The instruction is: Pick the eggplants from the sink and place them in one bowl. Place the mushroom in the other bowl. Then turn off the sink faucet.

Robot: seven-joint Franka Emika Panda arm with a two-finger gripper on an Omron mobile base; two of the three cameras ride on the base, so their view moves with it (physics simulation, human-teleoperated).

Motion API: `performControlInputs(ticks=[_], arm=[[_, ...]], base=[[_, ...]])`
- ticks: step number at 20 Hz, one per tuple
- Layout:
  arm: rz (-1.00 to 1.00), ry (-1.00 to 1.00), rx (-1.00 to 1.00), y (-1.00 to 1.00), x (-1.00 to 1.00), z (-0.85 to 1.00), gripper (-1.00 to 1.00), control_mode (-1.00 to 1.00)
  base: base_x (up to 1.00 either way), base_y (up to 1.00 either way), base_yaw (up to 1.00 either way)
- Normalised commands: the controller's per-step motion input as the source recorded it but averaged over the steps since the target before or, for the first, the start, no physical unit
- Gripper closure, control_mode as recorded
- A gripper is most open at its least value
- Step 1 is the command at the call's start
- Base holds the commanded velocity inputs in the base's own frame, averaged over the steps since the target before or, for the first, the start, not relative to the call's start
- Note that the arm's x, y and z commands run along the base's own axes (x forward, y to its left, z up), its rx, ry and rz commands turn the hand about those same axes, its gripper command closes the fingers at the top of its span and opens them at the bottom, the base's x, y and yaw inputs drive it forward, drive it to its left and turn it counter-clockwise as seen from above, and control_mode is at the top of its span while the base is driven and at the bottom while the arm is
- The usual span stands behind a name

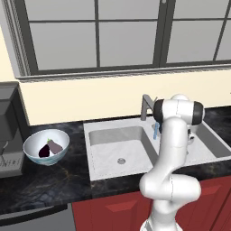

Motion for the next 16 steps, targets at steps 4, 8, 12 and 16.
performControlInputs(ticks=[4, 8, 12, 16], arm=[[0.00, -0.06, 0.02, 0.00, -0.56, 0.07, 1.00, -1.00], [0.00, -0.20, 0.05, 0.00, -0.69, 0.41, 1.00, -1.00], [0.00, -0.27, 0.06, 0.00, -0.54, 0.74, 1.00, -1.00], [0.00, -0.24, 0.06, 0.00, -0.60, 0.87, 1.00, -1.00]], base=[[0.00, 0.00, 0.00], [0.00, 0.00, 0.00], [0.00, 0.00, 0.00], [0.00, 0.00, 0.00]])
